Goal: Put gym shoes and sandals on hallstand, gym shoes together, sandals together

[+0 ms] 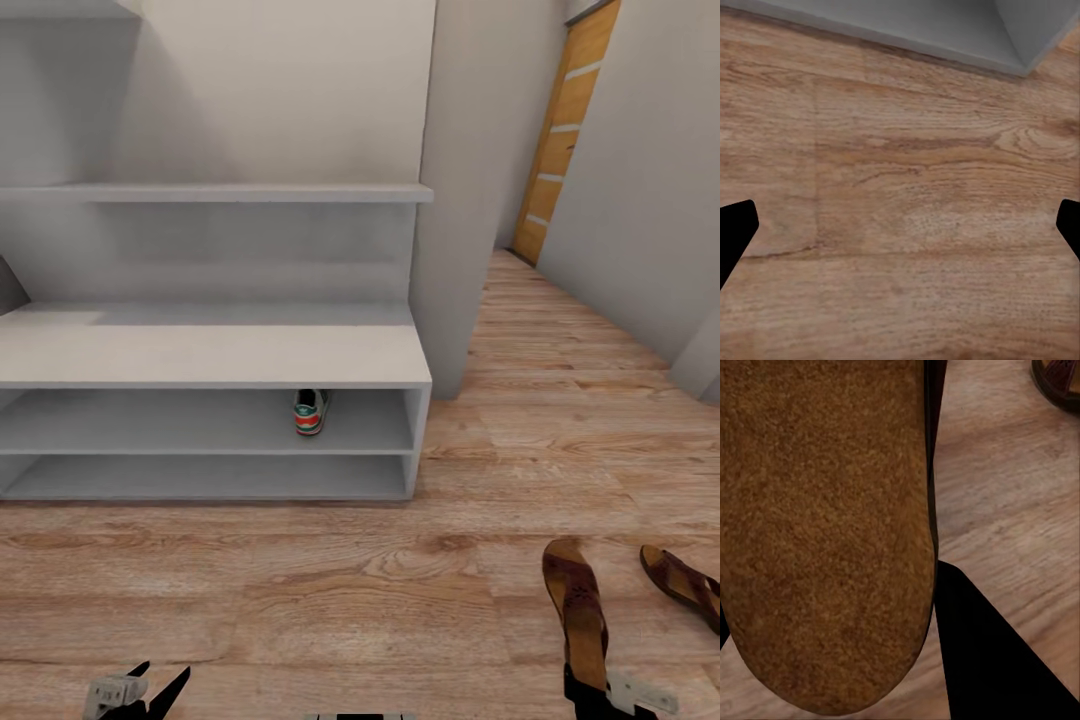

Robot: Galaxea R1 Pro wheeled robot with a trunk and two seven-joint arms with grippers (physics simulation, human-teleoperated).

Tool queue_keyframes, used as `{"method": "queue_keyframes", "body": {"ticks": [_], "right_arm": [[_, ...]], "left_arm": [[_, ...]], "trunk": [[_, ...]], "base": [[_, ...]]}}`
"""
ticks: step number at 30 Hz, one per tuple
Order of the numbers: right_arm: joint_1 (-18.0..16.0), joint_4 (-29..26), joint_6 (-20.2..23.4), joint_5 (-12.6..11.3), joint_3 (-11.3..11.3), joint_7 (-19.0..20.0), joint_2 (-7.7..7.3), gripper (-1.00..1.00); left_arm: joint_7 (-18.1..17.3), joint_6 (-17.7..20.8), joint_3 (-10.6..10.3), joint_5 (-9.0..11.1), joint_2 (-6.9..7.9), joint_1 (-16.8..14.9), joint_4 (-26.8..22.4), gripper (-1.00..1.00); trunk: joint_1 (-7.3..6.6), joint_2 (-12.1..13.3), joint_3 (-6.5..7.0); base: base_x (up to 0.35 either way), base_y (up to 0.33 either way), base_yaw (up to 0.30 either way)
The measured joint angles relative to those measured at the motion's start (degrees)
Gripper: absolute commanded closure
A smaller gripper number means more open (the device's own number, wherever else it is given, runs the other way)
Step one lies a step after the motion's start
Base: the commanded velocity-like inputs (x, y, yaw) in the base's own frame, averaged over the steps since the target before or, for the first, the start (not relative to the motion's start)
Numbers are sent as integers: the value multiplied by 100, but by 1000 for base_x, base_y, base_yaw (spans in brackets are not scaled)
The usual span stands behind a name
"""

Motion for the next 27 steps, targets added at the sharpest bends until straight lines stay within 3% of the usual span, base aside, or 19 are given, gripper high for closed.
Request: {"method": "queue_keyframes", "body": {"ticks": [17, 27], "right_arm": [[-1, 47, -19, -11, -23, -35, 31, 100], [-1, 48, -19, -11, -26, -42, 31, 100]], "left_arm": [[-24, 2, -12, 4, -10, 1, -5, -100], [-31, -8, -16, 5, -20, 7, -5, -100]], "trunk": [[0, 0, 0], [2, 0, 0]], "base": [[-3, 244, 0], [-116, 299, 0]]}}
